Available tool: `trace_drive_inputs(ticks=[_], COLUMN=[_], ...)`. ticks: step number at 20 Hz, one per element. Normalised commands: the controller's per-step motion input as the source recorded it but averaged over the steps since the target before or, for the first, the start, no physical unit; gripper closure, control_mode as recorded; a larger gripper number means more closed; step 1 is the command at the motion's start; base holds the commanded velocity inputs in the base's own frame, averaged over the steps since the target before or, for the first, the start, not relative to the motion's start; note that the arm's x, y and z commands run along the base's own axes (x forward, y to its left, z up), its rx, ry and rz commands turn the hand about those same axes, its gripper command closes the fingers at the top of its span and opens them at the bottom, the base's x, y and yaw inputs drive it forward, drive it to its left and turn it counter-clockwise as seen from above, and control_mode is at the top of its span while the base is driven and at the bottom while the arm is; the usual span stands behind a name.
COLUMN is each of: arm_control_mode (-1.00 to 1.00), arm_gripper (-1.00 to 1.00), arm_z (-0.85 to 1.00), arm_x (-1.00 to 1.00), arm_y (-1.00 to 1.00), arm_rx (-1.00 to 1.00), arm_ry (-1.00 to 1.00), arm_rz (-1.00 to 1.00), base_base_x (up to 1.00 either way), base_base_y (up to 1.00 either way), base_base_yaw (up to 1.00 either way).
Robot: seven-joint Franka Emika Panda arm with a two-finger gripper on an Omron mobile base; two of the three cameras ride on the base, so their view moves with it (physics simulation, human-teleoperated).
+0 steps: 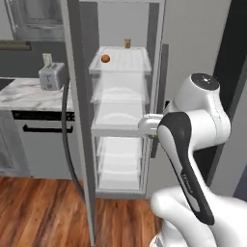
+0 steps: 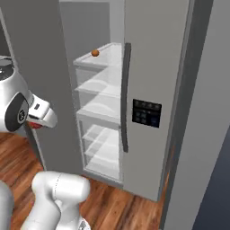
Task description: Pick the tangerine and mango from the fridge and place them on the plate next to the blender to make a fruit smoothie.
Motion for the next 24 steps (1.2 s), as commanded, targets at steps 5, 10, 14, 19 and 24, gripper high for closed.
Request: trace_drive_inputs(ticks=[5, 10, 14, 19, 24], arm_control_mode=[1.00, 1.00, 1.00, 1.00, 1.00], arm_gripper=[1.00, 1.00, 1.00, 1.00, 1.00], arm_z=[0.00, 0.00, 0.00, 0.00, 0.00], arm_x=[0.00, 0.00, 0.00, 0.00, 0.00], arm_y=[0.00, 0.00, 0.00, 0.00, 0.00], arm_rx=[0.00, 0.00, 0.00, 0.00, 0.00], arm_ry=[0.00, 0.00, 0.00, 0.00, 0.00], arm_rz=[0.00, 0.00, 0.00, 0.00, 0.00], base_base_x=[-0.97, -0.52, -0.03, 0.01, 0.01], base_base_y=[0.00, 0.23, 0.57, 0.23, 0.12], base_base_yaw=[0.76, 0.94, 0.90, 0.94, 0.96])
